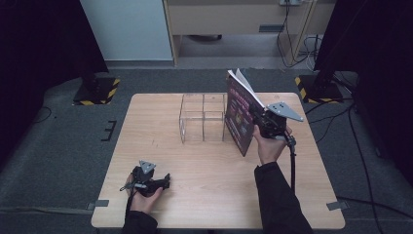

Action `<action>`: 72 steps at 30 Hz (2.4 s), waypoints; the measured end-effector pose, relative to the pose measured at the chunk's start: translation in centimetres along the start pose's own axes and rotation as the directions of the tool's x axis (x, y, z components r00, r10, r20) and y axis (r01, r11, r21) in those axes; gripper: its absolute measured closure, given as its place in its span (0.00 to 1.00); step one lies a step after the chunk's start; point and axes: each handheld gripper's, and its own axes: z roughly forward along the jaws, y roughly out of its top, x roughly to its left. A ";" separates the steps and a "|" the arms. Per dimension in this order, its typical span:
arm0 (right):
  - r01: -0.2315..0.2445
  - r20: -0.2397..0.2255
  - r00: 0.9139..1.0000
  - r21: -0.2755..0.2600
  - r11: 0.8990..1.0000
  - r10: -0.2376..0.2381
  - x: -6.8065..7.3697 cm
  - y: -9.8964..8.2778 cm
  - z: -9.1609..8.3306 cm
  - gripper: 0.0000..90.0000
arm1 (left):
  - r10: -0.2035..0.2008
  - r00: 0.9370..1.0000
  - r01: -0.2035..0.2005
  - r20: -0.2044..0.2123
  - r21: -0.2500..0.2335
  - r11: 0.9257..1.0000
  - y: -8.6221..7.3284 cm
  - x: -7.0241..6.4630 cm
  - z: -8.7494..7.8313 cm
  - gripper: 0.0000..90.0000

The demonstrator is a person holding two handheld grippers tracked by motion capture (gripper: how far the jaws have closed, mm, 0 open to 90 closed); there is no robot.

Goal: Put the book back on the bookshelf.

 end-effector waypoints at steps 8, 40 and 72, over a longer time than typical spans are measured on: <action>0.005 0.061 0.998 -0.012 1.000 -0.005 0.3 -0.9 1.8 0.94 | 0.000 1.000 0.000 0.001 0.000 1.000 0.0 0.0 0.0 0.09; 0.037 0.126 0.991 -0.005 0.999 -0.037 0.3 -1.9 2.4 0.73 | 0.000 1.000 0.000 0.000 0.000 1.000 0.0 0.0 0.0 0.09; 0.117 -0.071 0.992 0.178 0.977 -0.106 -3.0 -7.7 -4.1 0.14 | 0.001 1.000 -0.001 0.001 0.000 1.000 0.0 0.0 0.0 0.09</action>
